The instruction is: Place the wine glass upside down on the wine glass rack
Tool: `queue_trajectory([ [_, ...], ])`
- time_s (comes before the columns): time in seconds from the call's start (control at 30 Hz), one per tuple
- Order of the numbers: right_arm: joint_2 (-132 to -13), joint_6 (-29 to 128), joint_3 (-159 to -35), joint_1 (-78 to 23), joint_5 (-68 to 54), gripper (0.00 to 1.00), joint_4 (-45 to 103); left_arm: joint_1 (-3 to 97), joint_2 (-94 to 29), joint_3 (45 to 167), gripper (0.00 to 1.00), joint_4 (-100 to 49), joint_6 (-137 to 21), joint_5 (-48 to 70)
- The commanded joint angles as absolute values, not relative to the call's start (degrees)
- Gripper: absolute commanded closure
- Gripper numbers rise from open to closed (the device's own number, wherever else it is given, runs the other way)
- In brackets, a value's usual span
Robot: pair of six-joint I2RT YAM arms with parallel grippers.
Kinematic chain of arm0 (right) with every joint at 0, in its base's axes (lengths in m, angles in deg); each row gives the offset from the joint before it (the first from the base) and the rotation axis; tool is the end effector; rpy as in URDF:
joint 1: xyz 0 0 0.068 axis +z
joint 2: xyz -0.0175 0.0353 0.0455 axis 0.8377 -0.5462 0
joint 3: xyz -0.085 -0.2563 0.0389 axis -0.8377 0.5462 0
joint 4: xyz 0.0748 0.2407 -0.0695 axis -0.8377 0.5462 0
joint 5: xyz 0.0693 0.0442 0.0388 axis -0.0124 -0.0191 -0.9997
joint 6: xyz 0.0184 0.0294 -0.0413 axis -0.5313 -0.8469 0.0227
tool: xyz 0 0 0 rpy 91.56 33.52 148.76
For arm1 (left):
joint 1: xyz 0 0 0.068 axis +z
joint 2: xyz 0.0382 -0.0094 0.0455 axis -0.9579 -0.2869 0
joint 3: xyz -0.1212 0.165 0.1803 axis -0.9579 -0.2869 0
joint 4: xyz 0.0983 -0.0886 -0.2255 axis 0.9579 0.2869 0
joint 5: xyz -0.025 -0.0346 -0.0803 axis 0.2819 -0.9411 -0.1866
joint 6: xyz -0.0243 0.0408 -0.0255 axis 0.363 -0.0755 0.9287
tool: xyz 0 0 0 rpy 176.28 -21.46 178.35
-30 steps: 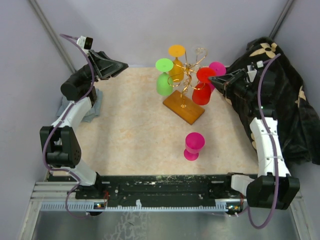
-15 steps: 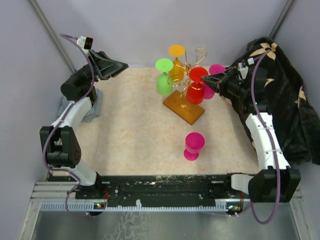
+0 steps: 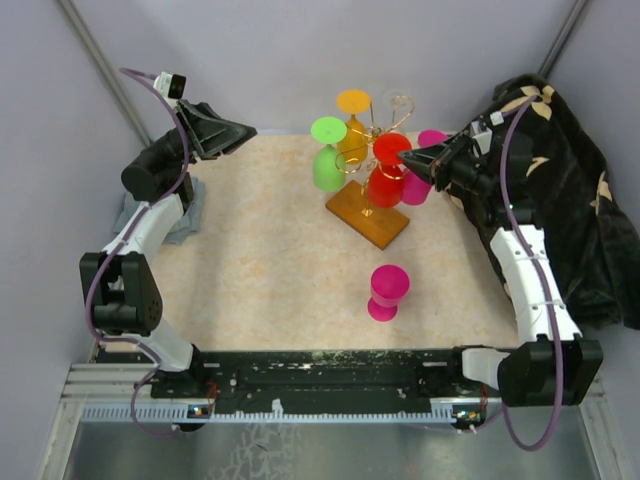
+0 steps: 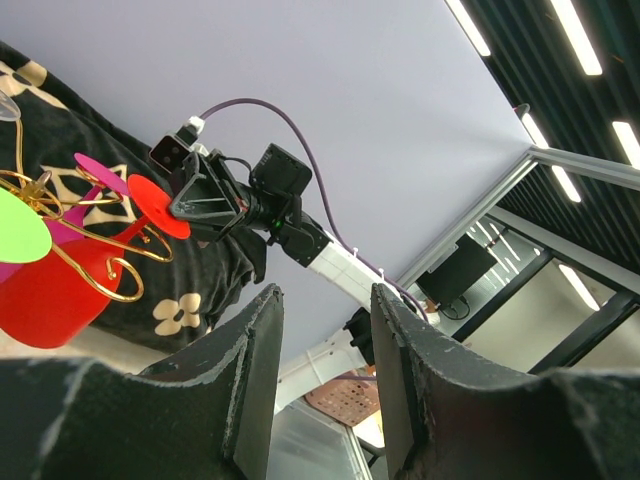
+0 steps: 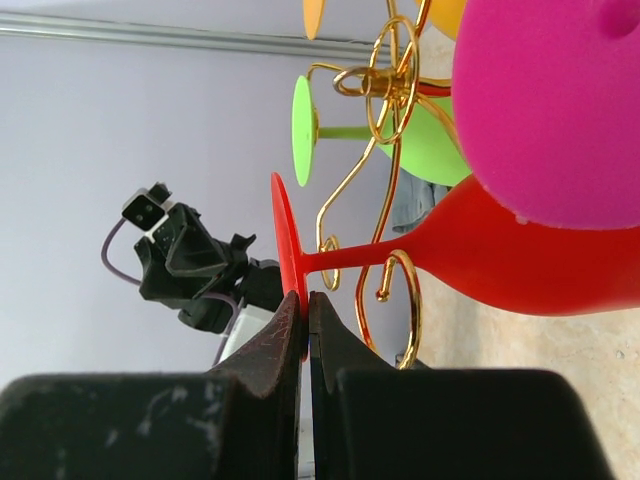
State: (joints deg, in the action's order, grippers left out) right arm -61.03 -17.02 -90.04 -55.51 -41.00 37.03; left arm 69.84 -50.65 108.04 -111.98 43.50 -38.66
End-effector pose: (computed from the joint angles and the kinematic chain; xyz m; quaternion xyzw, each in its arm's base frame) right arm 0.2718 0.0305 0.4013 0.2311 0.7119 0.5842 0.3139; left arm 0.3195 -0.0496 0.4373 0.1423 0.4805 -0.7779 0.3792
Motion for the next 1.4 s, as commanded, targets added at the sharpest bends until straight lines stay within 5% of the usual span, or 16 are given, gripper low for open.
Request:
queue_trajectory([
  [0.0, -57.1, -15.8, -90.6, -55.1, -42.6, 1.0, 34.5, 70.0, -49.1, 107.6, 0.54, -119.5, 42.5, -39.3],
  [1.37, -51.6, -10.9, -82.1, -59.9, -40.5, 1.0, 38.9, 70.0, -45.3, 103.8, 0.56, -112.2, 34.7, -40.2],
])
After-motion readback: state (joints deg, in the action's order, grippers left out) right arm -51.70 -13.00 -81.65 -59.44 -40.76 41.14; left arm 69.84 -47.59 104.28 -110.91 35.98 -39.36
